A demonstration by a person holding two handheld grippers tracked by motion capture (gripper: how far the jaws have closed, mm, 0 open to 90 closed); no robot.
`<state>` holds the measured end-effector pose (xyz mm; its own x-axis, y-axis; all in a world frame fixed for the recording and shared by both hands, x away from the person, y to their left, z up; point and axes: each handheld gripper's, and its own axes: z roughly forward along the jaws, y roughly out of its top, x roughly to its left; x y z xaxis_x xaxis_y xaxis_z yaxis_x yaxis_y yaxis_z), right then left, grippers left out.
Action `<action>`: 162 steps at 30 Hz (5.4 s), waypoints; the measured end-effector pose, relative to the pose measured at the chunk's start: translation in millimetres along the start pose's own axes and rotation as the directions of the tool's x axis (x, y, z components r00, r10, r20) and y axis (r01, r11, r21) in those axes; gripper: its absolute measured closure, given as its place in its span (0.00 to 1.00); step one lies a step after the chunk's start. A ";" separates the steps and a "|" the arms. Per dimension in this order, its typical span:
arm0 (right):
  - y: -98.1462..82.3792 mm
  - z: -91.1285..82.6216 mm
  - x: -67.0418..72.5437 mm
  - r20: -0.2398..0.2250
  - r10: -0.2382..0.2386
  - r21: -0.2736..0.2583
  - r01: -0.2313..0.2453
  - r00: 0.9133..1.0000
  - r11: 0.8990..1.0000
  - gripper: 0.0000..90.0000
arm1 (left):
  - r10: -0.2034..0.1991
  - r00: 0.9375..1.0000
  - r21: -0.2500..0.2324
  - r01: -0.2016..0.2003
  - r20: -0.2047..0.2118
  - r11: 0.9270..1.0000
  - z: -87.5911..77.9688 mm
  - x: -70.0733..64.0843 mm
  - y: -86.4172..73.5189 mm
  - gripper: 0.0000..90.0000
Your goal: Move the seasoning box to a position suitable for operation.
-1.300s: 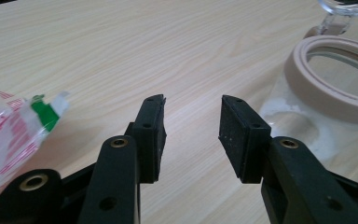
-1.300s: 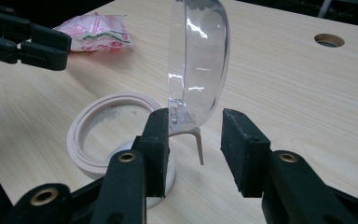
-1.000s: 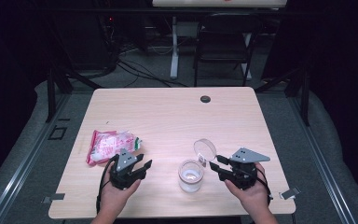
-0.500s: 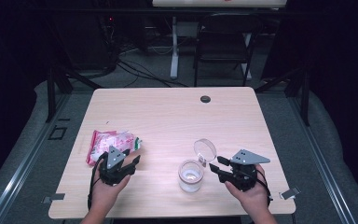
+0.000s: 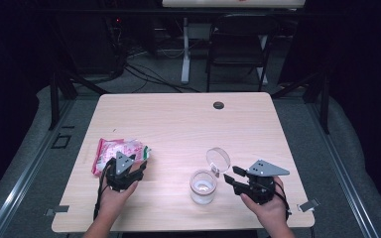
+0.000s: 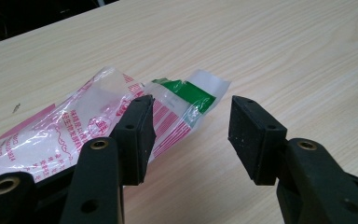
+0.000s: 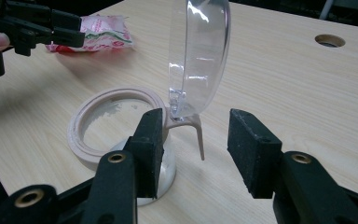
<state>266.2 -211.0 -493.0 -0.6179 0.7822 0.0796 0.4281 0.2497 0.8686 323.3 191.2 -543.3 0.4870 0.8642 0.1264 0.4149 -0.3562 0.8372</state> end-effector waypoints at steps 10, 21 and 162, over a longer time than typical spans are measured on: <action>-2.7 -4.4 0.0 0.007 0.011 -0.007 -0.011 1.000 1.000 0.61 | 0.014 1.000 0.007 -0.014 -0.011 1.000 13.4 -1.7 1.6 0.52; -3.0 -9.6 -2.0 0.016 0.013 -0.008 -0.013 1.000 1.000 0.61 | 0.019 0.999 0.025 -0.018 -0.030 1.000 25.6 0.6 2.7 0.57; -17.3 -14.4 -13.6 0.021 0.032 -0.046 -0.031 0.999 0.998 0.57 | 0.066 0.967 -0.190 -0.019 0.247 0.982 -61.0 -44.5 105.9 1.00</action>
<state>257.7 -234.2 -502.1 -0.5900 0.8016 0.0969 0.4160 0.1989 0.8873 298.6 136.6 -427.8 0.6884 0.7239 0.0459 0.2524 -0.2984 0.9205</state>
